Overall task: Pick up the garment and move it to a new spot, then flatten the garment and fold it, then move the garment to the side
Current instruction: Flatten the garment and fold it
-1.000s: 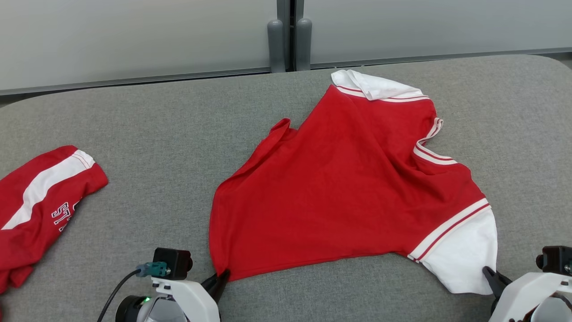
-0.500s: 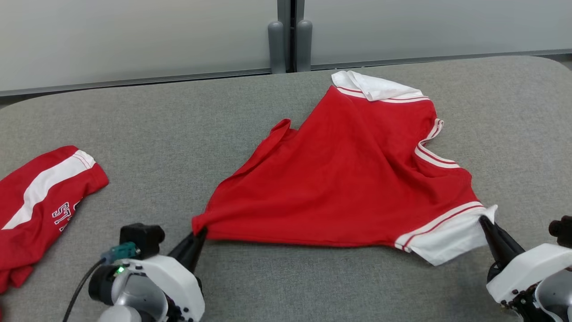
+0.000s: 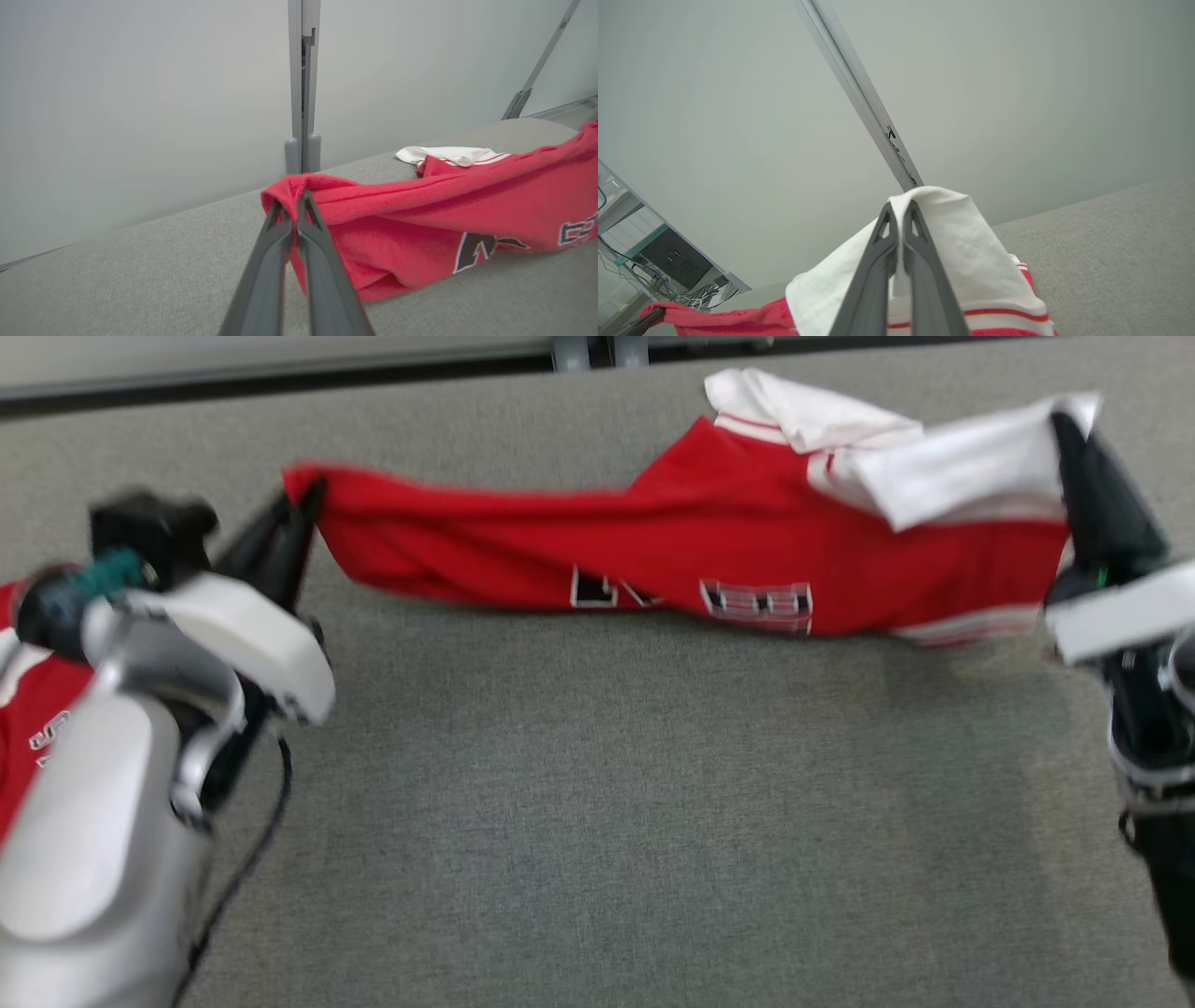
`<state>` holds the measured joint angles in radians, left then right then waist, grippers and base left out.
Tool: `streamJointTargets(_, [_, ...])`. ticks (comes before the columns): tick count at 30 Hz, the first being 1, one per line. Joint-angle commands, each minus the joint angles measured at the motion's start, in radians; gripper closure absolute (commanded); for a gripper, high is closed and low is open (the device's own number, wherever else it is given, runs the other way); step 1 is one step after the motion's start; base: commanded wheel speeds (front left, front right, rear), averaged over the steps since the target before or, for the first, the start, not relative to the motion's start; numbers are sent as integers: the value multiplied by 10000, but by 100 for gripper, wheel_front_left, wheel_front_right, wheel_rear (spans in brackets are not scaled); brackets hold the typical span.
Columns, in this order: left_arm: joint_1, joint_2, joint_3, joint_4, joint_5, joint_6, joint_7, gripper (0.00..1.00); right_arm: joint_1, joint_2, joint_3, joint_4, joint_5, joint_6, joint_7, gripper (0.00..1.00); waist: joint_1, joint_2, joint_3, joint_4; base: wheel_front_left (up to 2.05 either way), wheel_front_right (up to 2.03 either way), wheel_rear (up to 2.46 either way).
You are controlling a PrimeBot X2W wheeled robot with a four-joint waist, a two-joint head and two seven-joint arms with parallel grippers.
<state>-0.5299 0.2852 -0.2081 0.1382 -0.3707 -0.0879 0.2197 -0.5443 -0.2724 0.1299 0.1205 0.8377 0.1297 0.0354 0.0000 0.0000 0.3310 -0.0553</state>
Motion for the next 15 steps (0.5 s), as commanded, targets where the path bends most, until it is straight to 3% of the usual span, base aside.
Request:
streamJointTargets(1, [-646, 142, 39, 169, 59, -87, -137, 100, -650, -95, 159, 200, 182, 21, -280, 100, 0, 0, 676, 22, 0, 0, 0])
streamJointTargets(11, [-5776, 685, -953, 2475, -152, -426, -590, 100, -6216, -748, 1984, 2633, 342, 21, -1353, 100, 0, 0, 2369, 223, 0, 0, 0])
streamJointTargets(15, [-7063, 871, -1260, 3256, -287, -414, -823, 100, -7581, -760, 2383, 3367, 405, 21, -1680, 100, 0, 0, 2626, 217, 0, 0, 0])
